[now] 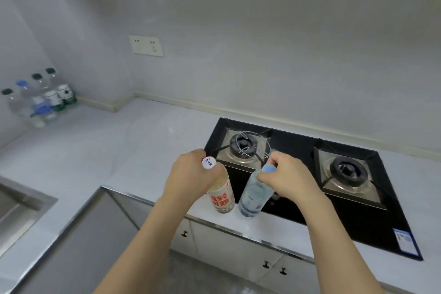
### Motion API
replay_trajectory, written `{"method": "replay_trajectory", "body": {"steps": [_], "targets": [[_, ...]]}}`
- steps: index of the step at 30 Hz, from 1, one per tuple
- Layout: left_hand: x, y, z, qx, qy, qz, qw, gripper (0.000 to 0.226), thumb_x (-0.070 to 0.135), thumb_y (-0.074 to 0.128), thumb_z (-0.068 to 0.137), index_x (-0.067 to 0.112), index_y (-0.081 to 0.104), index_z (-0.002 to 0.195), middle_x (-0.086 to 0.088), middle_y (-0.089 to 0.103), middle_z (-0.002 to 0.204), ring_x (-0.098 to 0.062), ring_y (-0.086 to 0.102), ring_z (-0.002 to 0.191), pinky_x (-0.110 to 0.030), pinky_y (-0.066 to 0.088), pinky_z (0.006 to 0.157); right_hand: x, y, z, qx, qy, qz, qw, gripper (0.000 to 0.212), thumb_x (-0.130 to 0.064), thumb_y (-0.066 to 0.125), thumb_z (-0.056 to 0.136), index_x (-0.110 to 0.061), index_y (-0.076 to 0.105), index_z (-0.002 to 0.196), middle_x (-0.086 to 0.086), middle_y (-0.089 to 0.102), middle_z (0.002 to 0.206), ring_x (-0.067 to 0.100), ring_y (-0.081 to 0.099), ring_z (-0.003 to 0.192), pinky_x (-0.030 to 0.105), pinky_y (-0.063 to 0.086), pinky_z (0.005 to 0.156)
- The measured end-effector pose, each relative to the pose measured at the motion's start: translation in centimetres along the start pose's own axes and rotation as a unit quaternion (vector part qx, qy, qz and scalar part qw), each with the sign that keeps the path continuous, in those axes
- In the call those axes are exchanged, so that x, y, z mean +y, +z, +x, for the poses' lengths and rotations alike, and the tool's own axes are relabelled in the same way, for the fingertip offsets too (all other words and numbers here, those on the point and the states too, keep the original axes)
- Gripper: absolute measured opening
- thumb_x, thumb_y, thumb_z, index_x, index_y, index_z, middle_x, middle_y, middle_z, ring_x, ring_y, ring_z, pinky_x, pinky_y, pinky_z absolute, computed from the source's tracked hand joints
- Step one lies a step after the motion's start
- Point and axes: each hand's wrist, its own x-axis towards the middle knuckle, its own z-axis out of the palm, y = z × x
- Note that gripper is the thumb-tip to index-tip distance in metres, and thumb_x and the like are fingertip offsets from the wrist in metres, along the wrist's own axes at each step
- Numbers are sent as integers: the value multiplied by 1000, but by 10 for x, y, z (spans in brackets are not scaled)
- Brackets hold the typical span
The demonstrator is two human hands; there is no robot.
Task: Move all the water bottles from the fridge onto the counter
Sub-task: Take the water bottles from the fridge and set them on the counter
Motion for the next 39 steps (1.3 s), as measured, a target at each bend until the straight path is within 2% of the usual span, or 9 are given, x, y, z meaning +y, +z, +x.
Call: {"method": "replay_trajectory", "body": {"steps": [7, 10, 16, 24, 30, 39], "targets": [[-78, -69, 20, 61, -51, 21, 997, 40, 36, 61, 78, 15, 31, 64, 1, 34, 59, -15, 28, 53, -28, 25, 49, -90, 58, 30, -34, -71, 10, 997, 20, -31, 68, 76, -20, 52, 79, -1, 59, 72, 15, 53, 61, 35, 50, 59], [-106, -85, 32, 83, -84, 36, 992, 37, 37, 60, 77, 13, 33, 66, -1, 37, 61, -17, 29, 54, -30, 26, 50, -118, 77, 48, -54, -95, -9, 994, 21, -32, 68, 73, -19, 52, 78, -4, 56, 67, 14, 49, 58, 30, 39, 54], [-148, -111, 68, 115, -137, 42, 983, 35, 37, 60, 79, 12, 38, 68, -1, 42, 64, -16, 33, 54, -28, 28, 49, -174, 119, 102, -108, -141, -46, 983, 20, -36, 67, 72, -21, 53, 78, -6, 56, 70, 13, 50, 62, 27, 36, 52], [-179, -149, 145, 146, -158, 72, 974, 35, 35, 60, 76, 14, 34, 66, 1, 37, 61, -15, 29, 53, -28, 27, 48, -240, 148, 189, -171, -205, -22, 963, 20, -34, 68, 74, -24, 54, 85, -6, 58, 74, 13, 51, 58, 26, 41, 53], [-202, -174, 192, 184, -179, 59, 965, 39, 37, 61, 77, 2, 43, 73, -2, 44, 63, -19, 34, 55, -30, 32, 49, -291, 166, 242, -176, -247, -32, 953, 19, -32, 68, 75, -24, 53, 85, -7, 55, 71, 12, 49, 60, 25, 37, 52], [-268, -225, 260, 180, -210, 56, 959, 37, 37, 61, 80, 4, 46, 75, -5, 49, 67, -18, 40, 57, -31, 36, 50, -371, 220, 303, -212, -258, -50, 941, 19, -32, 67, 77, -23, 54, 87, -8, 56, 75, 12, 51, 64, 24, 37, 53]]}}
